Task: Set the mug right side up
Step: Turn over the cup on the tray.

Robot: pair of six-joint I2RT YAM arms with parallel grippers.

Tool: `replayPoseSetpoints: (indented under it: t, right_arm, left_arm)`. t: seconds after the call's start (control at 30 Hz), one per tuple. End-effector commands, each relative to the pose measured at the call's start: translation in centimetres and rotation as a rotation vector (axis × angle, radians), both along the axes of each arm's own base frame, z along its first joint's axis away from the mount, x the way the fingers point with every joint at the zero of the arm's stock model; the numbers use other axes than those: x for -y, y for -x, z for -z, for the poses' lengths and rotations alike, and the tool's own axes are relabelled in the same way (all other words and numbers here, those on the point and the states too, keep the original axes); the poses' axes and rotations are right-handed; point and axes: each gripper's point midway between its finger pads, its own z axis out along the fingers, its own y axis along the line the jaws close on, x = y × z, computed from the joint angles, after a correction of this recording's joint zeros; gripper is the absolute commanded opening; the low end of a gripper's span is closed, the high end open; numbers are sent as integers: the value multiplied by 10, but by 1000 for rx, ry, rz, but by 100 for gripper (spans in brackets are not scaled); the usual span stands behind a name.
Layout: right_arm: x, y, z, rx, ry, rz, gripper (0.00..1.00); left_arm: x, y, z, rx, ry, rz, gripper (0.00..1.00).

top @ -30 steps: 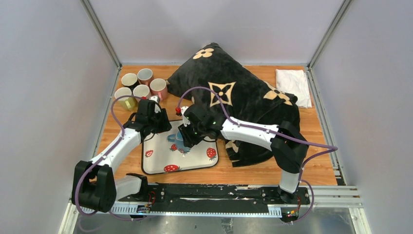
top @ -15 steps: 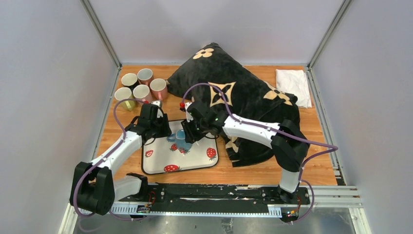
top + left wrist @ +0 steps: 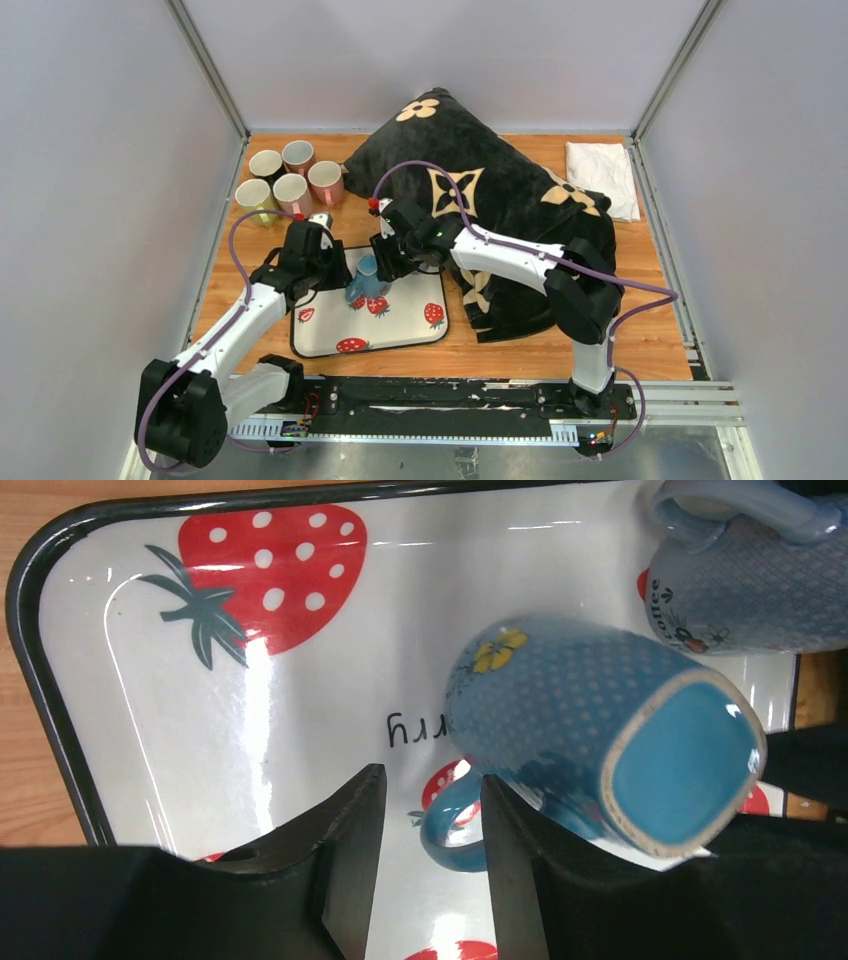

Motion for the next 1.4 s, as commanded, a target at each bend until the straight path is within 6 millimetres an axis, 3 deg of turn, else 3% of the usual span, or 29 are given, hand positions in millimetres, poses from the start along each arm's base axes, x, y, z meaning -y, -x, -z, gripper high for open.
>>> replayPoseSetpoints:
  t: [0.0, 0.27, 0.47, 0.57, 0.9, 1.03, 1.37]
  right_arm:
    - [-10, -19, -13, 22, -40, 17, 39]
    - [-6, -22, -13, 18, -40, 20, 39]
    - [12, -20, -22, 43, -35, 53, 39]
    - [20, -14, -27, 44, -40, 59, 39]
    - [37, -2, -29, 34, -45, 82, 39]
    - [38, -1, -28, 31, -44, 81, 39]
    - [40, 1, -28, 33, -45, 78, 39]
  left_arm:
    - [7, 11, -1, -9, 24, 19, 46]
    - [12, 18, -10, 0, 63, 10, 45]
    - [7, 16, -55, 145, 128, -70, 45]
    - [9, 15, -65, 170, 130, -40, 46]
    - [39, 15, -66, 157, 111, 134, 49]
    - [47, 16, -54, 123, 48, 179, 49]
    - [33, 9, -30, 78, -127, 156, 49]
